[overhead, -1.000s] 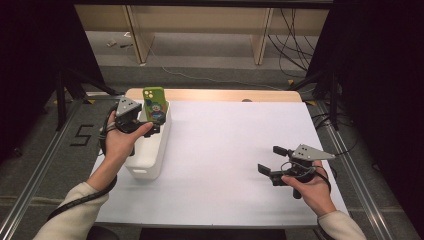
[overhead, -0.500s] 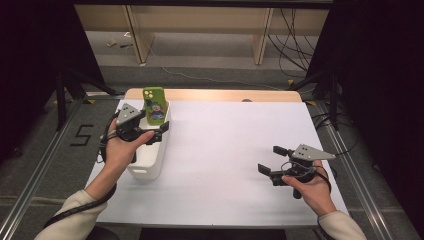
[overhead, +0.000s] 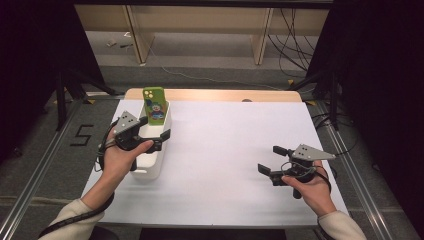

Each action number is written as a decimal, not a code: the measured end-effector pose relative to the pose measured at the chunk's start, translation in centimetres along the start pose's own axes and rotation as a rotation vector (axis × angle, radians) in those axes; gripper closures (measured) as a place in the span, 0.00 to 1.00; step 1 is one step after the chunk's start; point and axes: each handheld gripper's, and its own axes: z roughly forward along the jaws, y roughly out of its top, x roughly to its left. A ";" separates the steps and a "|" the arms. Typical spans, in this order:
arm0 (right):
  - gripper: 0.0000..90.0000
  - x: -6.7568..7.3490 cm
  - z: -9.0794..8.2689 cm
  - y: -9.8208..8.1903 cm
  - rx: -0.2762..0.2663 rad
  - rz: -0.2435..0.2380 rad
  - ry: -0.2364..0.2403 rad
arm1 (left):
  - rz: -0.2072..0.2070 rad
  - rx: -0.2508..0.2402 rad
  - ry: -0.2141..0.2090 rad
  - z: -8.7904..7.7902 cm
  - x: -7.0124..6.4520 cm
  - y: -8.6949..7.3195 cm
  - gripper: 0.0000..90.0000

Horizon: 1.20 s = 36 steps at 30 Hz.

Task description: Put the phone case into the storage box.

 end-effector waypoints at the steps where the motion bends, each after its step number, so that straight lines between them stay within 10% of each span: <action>1: 0.10 0.0 0.0 0.0 -0.001 0.003 -0.001 | 0.000 0.002 -0.003 -0.1 -0.1 -0.1 0.07; 36: 0.10 0.1 0.1 0.0 0.004 -0.005 0.001 | 0.053 0.006 -0.072 -2.2 -1.2 -2.7 0.06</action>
